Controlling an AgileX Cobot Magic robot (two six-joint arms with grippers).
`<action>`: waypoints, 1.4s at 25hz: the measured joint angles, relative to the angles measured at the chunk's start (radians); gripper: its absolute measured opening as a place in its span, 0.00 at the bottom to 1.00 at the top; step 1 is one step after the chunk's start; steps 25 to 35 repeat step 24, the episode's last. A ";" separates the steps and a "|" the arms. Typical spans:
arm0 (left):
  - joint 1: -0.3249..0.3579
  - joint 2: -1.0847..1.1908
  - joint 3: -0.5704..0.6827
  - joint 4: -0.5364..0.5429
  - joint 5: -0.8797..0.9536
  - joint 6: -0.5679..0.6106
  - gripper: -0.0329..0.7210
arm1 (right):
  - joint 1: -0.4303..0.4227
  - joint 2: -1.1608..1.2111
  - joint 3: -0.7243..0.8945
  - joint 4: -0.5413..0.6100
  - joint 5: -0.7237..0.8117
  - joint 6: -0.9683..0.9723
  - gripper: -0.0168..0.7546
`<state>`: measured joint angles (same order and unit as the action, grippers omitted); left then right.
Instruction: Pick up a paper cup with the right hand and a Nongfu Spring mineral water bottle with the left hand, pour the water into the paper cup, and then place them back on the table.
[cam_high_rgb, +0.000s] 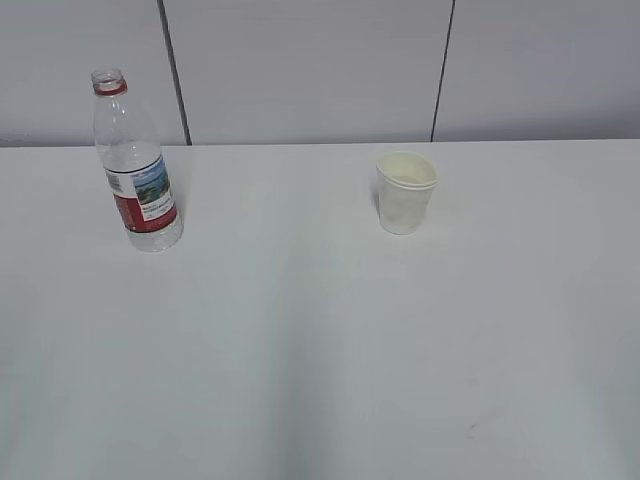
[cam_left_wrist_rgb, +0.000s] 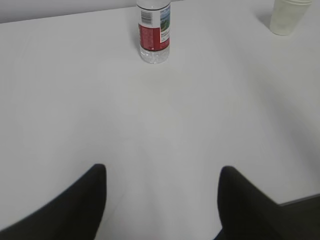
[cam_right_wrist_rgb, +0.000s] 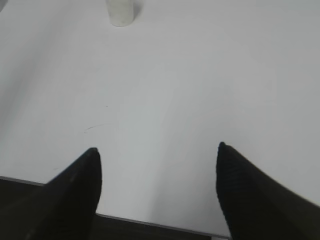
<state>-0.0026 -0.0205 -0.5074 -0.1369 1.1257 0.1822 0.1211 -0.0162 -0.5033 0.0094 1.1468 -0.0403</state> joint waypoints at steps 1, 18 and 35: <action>0.003 0.000 0.000 0.000 0.000 0.000 0.63 | -0.010 0.000 0.000 0.000 0.000 0.000 0.71; 0.012 0.000 0.001 -0.001 -0.003 0.000 0.63 | -0.058 0.000 0.000 -0.001 0.000 -0.001 0.71; 0.012 0.000 0.001 -0.001 -0.003 0.000 0.63 | -0.058 0.000 0.000 -0.001 0.000 -0.001 0.71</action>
